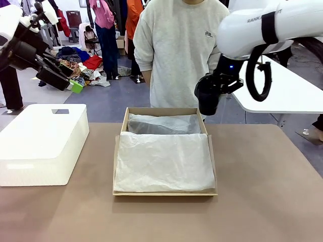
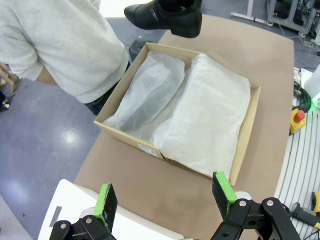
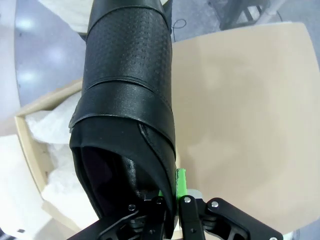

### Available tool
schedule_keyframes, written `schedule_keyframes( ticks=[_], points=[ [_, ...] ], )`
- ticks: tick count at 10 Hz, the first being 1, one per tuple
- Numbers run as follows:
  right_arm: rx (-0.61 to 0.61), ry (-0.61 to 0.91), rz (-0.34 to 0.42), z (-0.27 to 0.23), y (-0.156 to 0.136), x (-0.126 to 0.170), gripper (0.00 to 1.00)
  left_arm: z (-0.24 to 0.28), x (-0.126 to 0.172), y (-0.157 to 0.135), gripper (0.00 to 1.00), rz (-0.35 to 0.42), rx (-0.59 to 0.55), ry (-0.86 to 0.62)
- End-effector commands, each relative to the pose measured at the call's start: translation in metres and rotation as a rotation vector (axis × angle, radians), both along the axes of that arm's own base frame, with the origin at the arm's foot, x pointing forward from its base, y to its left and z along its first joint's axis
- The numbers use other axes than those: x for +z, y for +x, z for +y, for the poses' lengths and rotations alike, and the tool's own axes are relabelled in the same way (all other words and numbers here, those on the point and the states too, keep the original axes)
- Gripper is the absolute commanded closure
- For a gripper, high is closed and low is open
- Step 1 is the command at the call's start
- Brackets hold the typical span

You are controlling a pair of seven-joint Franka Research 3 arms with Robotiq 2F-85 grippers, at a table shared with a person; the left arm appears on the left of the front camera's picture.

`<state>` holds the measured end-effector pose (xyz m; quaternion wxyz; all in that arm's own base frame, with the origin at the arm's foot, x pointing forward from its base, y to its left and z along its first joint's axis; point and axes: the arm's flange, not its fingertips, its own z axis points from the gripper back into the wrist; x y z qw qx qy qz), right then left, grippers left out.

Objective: Pack the shoes into the box.
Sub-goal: Place the other shoe of the Shoes into the Shoes Box.

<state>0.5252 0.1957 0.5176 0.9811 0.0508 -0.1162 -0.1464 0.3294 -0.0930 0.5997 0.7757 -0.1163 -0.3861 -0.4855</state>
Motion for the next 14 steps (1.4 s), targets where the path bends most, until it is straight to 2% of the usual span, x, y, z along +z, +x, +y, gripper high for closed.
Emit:
schedule_keyframes(
  ticks=[1, 4, 8, 10, 14],
  points=[
    [-0.187, -0.037, -0.049, 0.041, -0.006, 0.004, 1.00, 0.001, 0.000, 0.001, 0.00, -0.001, -0.016, -0.008],
    [-0.389, 0.007, -0.046, 0.093, -0.005, 0.004, 1.00, 0.001, 0.000, 0.001, 0.00, -0.001, -0.016, -0.008],
    [-0.555, 0.075, 0.062, 0.141, 0.012, 0.002, 1.00, 0.001, 0.000, 0.001, 0.00, -0.001, -0.016, -0.008],
    [-0.579, 0.081, 0.107, 0.153, 0.018, -0.002, 1.00, 0.001, 0.000, 0.001, 0.00, -0.001, -0.016, -0.008],
    [-0.539, 0.072, 0.090, 0.144, 0.009, -0.012, 1.00, 0.001, 0.000, 0.001, 0.00, -0.001, -0.016, -0.008]
  ],
)
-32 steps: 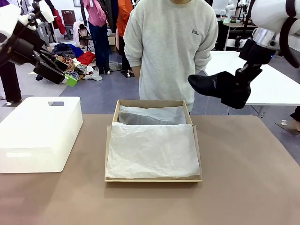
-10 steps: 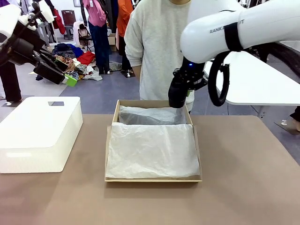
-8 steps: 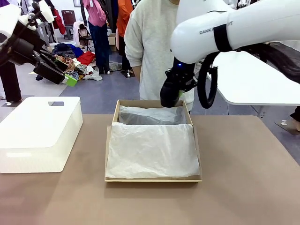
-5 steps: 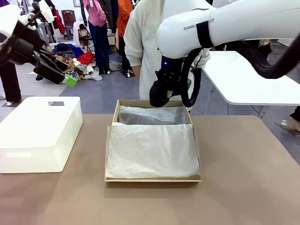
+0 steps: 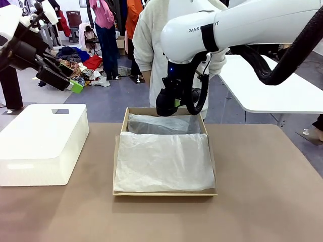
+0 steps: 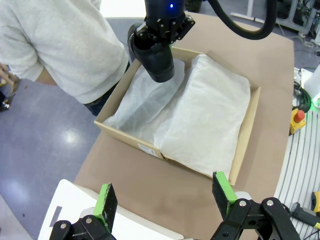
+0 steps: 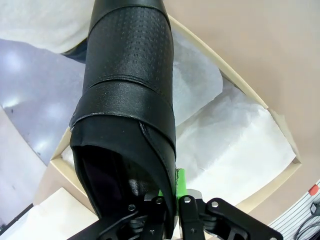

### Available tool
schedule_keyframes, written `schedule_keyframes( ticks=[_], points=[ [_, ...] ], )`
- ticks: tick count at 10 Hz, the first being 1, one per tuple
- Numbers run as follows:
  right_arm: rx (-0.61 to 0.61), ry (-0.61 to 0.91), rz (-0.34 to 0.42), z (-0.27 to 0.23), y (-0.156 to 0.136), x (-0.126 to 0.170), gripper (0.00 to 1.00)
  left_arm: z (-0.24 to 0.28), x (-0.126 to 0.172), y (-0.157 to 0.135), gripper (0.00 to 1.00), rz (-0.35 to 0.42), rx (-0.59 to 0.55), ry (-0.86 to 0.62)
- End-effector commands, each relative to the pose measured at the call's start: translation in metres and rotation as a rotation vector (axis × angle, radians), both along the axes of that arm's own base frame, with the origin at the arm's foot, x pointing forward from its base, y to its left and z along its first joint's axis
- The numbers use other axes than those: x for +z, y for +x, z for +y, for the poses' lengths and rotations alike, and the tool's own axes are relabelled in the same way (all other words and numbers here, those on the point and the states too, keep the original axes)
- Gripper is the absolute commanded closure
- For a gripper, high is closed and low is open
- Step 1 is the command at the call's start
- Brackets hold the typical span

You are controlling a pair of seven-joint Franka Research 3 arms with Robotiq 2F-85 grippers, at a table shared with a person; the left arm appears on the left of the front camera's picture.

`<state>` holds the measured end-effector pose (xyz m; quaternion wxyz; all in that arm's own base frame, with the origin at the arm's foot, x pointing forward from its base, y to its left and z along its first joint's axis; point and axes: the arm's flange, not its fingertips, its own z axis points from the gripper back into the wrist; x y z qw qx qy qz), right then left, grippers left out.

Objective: Pack the shoes into the box.
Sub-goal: Place the other shoe of the Shoes into the Shoes Box.

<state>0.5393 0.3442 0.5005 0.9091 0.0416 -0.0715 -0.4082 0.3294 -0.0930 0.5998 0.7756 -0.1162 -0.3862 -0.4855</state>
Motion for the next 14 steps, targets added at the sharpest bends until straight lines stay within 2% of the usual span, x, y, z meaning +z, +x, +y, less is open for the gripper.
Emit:
schedule_keyframes(
  ticks=[1, 4, 8, 11, 14],
  points=[
    [0.000, 0.005, -0.013, -0.005, -0.005, 0.005, 1.00, 0.001, 0.000, 0.001, 0.00, -0.001, -0.016, -0.008],
    [-0.002, -0.001, -0.001, -0.001, 0.001, 0.000, 1.00, 0.001, 0.000, 0.001, 0.00, -0.001, -0.016, -0.008],
    [-0.324, 0.056, -0.020, 0.048, -0.010, 0.003, 1.00, 0.001, 0.000, 0.001, 0.00, -0.001, -0.016, -0.008],
    [-0.501, 0.142, -0.039, 0.079, -0.010, 0.003, 1.00, 0.001, 0.000, 0.001, 0.00, -0.001, -0.016, -0.008],
    [-0.585, 0.137, -0.021, 0.098, -0.013, -0.007, 1.00, 0.001, 0.000, 0.001, 0.00, -0.001, -0.016, -0.008]
  ],
)
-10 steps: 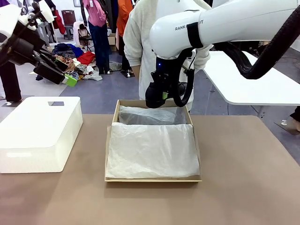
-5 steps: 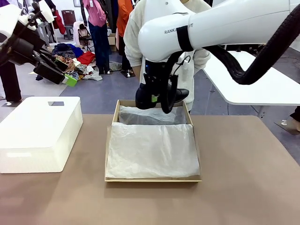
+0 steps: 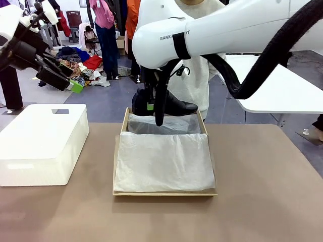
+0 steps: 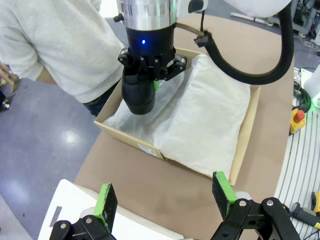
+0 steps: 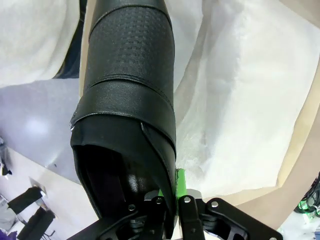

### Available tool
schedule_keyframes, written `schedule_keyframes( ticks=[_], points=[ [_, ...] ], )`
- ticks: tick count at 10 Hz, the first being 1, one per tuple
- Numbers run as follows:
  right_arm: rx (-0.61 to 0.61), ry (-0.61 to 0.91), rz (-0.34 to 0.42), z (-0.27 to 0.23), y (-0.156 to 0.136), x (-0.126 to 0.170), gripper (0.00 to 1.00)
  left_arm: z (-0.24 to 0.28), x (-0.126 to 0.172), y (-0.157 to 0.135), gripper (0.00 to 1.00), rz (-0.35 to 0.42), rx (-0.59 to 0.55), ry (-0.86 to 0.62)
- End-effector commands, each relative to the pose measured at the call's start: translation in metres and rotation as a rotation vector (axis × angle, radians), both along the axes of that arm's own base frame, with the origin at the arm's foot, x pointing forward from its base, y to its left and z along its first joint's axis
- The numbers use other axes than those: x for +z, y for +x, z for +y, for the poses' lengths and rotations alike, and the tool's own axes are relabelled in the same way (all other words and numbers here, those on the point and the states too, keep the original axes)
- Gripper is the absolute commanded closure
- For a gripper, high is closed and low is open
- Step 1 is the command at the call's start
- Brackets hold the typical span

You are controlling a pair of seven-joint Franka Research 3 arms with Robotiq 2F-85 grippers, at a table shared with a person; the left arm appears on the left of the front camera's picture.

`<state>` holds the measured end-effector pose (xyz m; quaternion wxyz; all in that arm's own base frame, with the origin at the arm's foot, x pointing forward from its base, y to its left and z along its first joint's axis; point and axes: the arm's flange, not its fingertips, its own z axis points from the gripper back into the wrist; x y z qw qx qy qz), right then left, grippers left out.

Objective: Pack the shoes into the box.
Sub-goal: Place the other shoe of the Shoes into the Shoes Box.

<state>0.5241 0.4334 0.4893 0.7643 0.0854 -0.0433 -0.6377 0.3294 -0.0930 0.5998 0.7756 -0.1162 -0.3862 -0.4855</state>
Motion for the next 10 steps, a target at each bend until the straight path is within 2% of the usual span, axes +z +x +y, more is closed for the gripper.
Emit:
schedule_keyframes(
  ticks=[1, 3, 10],
  points=[
    [-0.062, -0.025, -0.017, 0.012, -0.001, 0.000, 1.00, 0.001, 0.000, 0.001, 0.00, -0.001, -0.016, -0.008],
    [-0.076, -0.063, -0.010, 0.009, -0.007, -0.005, 1.00, 0.001, 0.000, 0.001, 0.00, -0.001, -0.016, -0.008],
    [-0.116, -0.062, 0.077, 0.002, -0.011, -0.027, 1.00, 0.001, 0.000, 0.001, 0.00, -0.001, -0.016, -0.008]
  ],
)
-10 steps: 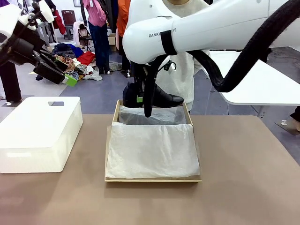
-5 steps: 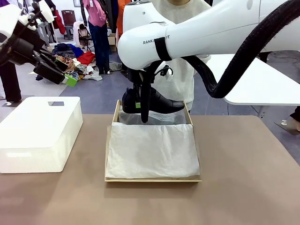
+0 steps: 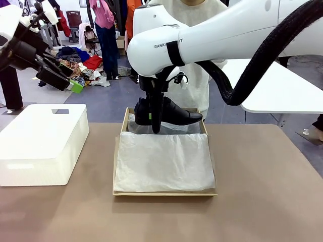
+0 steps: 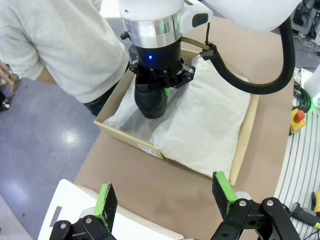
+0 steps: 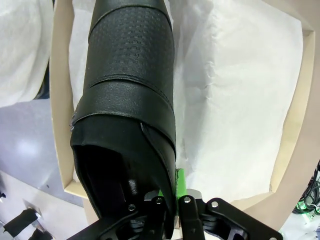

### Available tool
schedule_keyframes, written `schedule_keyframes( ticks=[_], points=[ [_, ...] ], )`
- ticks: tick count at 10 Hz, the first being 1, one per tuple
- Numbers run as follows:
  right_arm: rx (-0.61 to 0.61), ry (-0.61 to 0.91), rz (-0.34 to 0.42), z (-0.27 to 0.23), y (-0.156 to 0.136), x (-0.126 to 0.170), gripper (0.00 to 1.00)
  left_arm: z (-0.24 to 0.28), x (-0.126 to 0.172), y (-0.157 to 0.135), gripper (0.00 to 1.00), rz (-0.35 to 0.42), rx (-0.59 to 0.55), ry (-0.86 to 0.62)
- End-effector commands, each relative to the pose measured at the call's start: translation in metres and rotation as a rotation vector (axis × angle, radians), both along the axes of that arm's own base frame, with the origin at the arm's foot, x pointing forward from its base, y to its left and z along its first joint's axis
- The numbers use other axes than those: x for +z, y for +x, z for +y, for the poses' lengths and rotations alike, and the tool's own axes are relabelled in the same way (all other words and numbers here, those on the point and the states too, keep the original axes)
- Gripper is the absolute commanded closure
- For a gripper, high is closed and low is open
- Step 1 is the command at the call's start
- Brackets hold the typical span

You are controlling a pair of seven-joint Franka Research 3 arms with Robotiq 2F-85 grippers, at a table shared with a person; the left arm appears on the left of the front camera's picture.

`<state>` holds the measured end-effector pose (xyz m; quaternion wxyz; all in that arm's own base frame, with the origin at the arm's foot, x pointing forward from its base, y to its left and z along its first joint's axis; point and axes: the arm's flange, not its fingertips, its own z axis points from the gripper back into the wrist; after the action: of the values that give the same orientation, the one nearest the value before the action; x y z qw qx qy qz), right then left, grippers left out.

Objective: Pack the shoes into the box.
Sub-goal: Place the other shoe of the Shoes into the Shoes Box.

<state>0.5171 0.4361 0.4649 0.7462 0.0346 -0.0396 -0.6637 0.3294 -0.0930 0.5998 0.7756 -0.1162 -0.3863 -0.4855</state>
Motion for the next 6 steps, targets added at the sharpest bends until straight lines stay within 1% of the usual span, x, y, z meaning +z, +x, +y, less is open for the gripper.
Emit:
schedule_keyframes(
  ticks=[1, 3, 6],
  points=[
    [-0.057, 0.006, 0.007, 0.001, -0.004, -0.007, 1.00, 0.001, 0.000, 0.001, 0.00, -0.001, -0.016, -0.008],
    [-0.062, -0.002, -0.016, 0.004, -0.006, -0.015, 1.00, 0.001, 0.000, 0.001, 0.00, -0.001, -0.016, -0.008],
    [-0.059, -0.006, -0.008, 0.007, -0.005, -0.027, 1.00, 0.001, 0.000, 0.001, 0.00, -0.001, -0.016, -0.008]
  ],
)
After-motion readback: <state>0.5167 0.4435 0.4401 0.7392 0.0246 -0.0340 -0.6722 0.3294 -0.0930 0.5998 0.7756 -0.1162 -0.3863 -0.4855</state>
